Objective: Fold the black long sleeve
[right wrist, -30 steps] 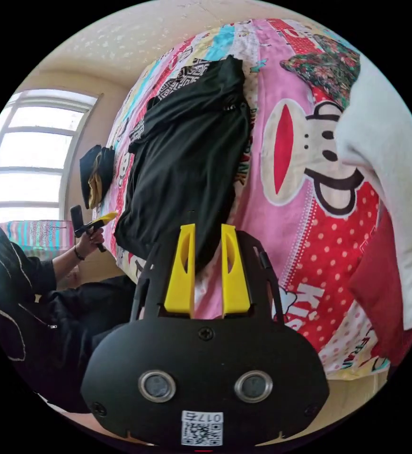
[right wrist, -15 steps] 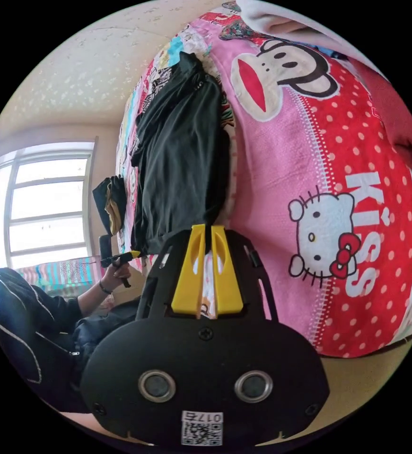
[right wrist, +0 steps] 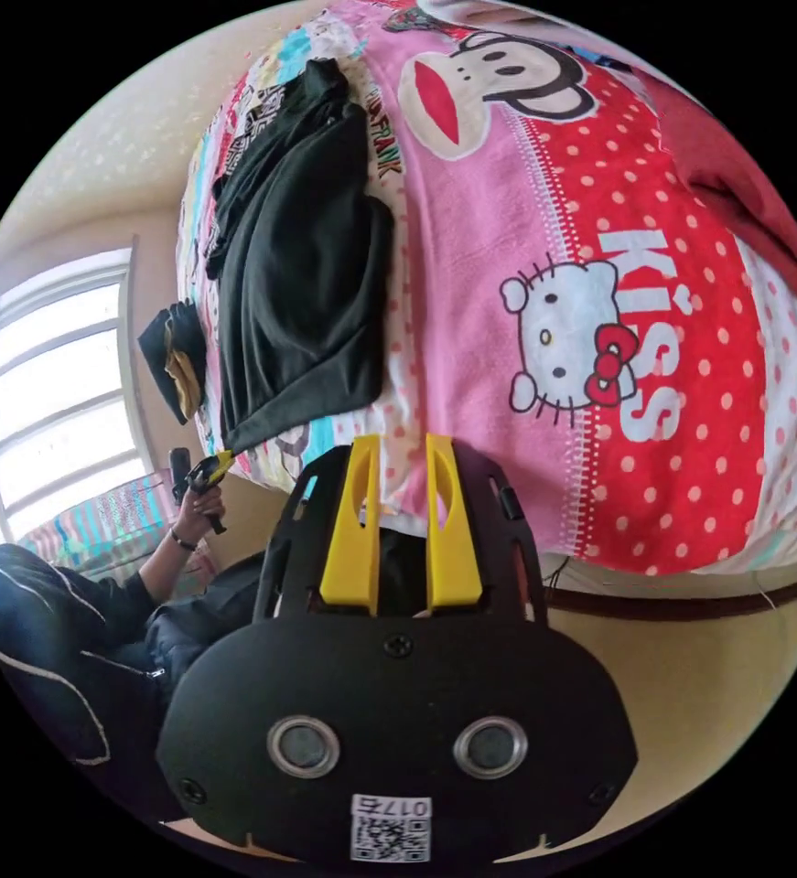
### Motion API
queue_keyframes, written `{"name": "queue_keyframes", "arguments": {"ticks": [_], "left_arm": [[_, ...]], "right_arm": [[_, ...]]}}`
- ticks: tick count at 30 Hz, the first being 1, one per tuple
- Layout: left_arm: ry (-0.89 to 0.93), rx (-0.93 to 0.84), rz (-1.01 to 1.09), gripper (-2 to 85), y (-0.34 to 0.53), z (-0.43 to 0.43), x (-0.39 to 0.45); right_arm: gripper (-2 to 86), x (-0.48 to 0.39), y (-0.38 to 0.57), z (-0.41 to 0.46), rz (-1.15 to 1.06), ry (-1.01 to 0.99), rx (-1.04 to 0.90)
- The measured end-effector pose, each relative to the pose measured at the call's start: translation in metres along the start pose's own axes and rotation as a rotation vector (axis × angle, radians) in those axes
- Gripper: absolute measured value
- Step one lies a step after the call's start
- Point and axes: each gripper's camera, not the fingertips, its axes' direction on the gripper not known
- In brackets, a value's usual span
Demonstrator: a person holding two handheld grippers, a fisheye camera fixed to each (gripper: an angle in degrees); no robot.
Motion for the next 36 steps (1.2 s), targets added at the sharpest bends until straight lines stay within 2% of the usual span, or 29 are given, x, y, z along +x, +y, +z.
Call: {"name": "queue_keyframes", "arguments": {"ticks": [4, 7, 13, 19, 23, 24, 26, 28, 30, 32, 36], "left_arm": [[-0.093, 0.043, 0.011, 5.2, 0.014, -0.008, 0.019], [-0.181, 0.073, 0.096, 7.1, 0.009, -0.011, 0.045], [-0.206, -0.038, 0.158, 7.8, -0.035, 0.027, 0.055], [-0.227, -0.108, 0.116, 5.0, -0.053, 0.051, 0.055], [-0.194, -0.114, 0.075, 4.7, -0.05, 0.056, 0.047], [-0.173, -0.108, 0.056, 4.6, -0.049, 0.057, 0.043], [-0.161, -0.099, 0.041, 4.5, -0.046, 0.058, 0.037], [-0.162, -0.101, 0.04, 4.5, -0.044, 0.061, 0.035], [-0.173, -0.116, 0.056, 4.9, -0.044, 0.062, 0.04], [-0.206, -0.131, 0.121, 5.0, -0.043, 0.061, 0.054], [-0.286, -0.231, 0.224, 5.5, -0.039, 0.076, 0.075]], "right_arm": [[7.8, 0.003, 0.013, 0.001, -0.048, -0.062, 0.121], [7.3, -0.01, 0.008, 0.008, -0.142, 0.057, 0.162], [5.3, -0.009, -0.012, 0.068, -0.261, 0.162, 0.039], [2.3, -0.022, 0.007, 0.075, -0.182, 0.221, 0.105], [1.7, -0.032, 0.038, 0.071, -0.119, 0.324, 0.22], [1.7, -0.032, 0.04, 0.075, -0.122, 0.345, 0.219], [1.6, -0.016, 0.037, 0.113, -0.098, 0.387, 0.09], [1.7, -0.002, 0.036, 0.132, -0.047, 0.339, 0.074], [1.8, -0.004, 0.039, 0.131, -0.035, 0.264, 0.184], [2.1, -0.031, 0.042, 0.129, -0.11, 0.296, 0.319], [3.3, -0.076, 0.036, 0.16, -0.35, 0.257, 0.337]]}}
